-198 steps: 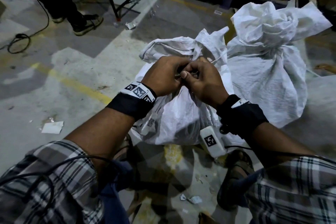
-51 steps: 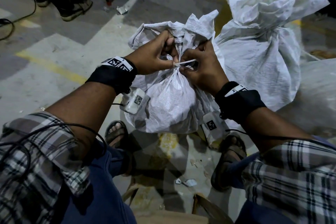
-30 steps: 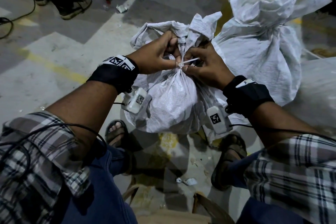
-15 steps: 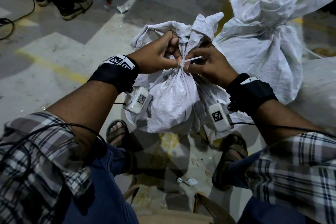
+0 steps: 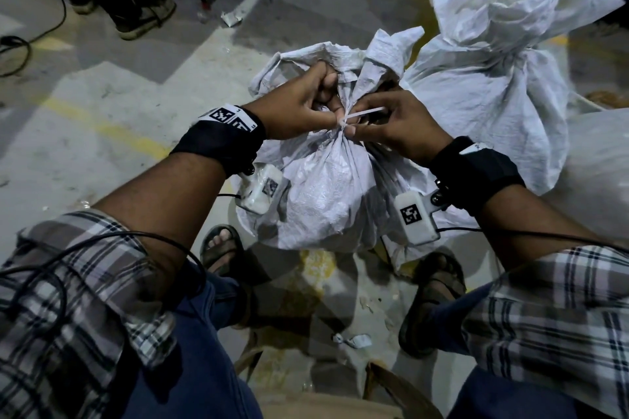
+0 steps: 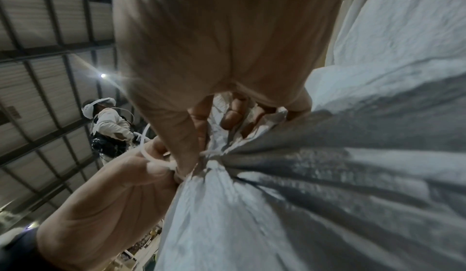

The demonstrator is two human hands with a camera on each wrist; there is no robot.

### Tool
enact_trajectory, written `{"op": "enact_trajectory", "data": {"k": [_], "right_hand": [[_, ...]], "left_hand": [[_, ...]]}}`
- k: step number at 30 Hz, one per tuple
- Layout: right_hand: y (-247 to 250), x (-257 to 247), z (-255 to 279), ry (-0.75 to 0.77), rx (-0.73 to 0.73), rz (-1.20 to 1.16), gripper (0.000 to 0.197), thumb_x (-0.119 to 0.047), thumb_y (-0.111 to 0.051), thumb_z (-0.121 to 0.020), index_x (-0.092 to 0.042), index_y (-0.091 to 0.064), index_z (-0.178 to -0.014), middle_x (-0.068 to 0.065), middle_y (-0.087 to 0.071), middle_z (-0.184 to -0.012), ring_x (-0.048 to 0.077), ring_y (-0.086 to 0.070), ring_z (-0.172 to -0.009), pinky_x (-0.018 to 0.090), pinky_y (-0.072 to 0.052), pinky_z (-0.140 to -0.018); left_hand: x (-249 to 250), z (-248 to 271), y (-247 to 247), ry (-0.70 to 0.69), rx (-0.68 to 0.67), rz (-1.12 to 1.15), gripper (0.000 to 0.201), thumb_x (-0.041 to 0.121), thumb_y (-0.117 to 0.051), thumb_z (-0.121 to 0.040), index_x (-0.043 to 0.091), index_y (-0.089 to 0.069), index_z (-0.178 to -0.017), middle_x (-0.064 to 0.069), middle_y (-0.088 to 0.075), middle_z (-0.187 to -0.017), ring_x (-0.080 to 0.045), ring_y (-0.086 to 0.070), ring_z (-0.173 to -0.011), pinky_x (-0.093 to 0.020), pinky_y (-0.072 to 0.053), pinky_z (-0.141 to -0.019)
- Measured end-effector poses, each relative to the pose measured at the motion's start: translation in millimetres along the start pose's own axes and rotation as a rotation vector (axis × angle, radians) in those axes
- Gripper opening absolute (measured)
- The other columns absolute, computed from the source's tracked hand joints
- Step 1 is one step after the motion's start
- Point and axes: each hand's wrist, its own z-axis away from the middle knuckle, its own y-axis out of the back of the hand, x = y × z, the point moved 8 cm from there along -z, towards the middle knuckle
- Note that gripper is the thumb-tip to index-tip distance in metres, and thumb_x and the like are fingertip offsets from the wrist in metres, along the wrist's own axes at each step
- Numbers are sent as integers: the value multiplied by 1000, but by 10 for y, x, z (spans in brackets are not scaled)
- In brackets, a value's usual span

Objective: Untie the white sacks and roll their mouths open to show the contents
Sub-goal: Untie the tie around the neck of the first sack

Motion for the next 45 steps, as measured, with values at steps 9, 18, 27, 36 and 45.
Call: {"op": "enact_trajectory", "data": {"k": [9, 18, 27, 36, 45], "right_hand": [[66, 58, 3, -52, 57, -71, 10, -4, -76, -82, 5, -72, -84, 4, -64, -64, -1, -49, -48, 12, -36, -49], [92, 158, -49, -121, -9, -165, 15, -1, -79, -75, 10, -72, -82, 18, -59, -69, 24, -46, -60, 29, -31, -55], [128, 267, -76, -199, 25, -317, 7, -5, -69, -70, 1, -69, -67, 21, -56, -69, 28, -42, -61, 28, -28, -57], [89, 250, -80, -158, -4, -209, 19, -10, -79, -79, 7, -74, -85, 20, -64, -68, 18, -39, -45, 21, -25, -43], [67, 245, -80, -164, -15, -256, 9, -11, -81, -78, -5, -79, -83, 11, -64, -66, 19, -40, -52, 24, -23, -49]], "left_hand": [[23, -7, -25, 32, -9, 92, 36, -3, -55, -83, 13, -28, -100, -14, -48, -97, -17, -59, -91, -40, -46, -85], [-27, -15, -18, 73, -8, 77, 37, -14, -55, -90, 2, -33, -115, -14, -46, -105, -19, -55, -97, -38, -46, -89], [28, -3, -54, 47, -27, 160, 46, -21, -52, -88, 18, -28, -93, -16, -53, -93, -9, -64, -85, -23, -52, -79], [92, 30, -74, 46, 3, 212, 37, -2, -62, -82, 15, -34, -98, -4, -63, -91, -12, -64, -88, -26, -53, -83], [85, 48, -52, 48, 7, 227, 41, -9, -63, -86, 10, -32, -103, -6, -65, -89, -10, -67, -82, -22, -53, -76]]}}
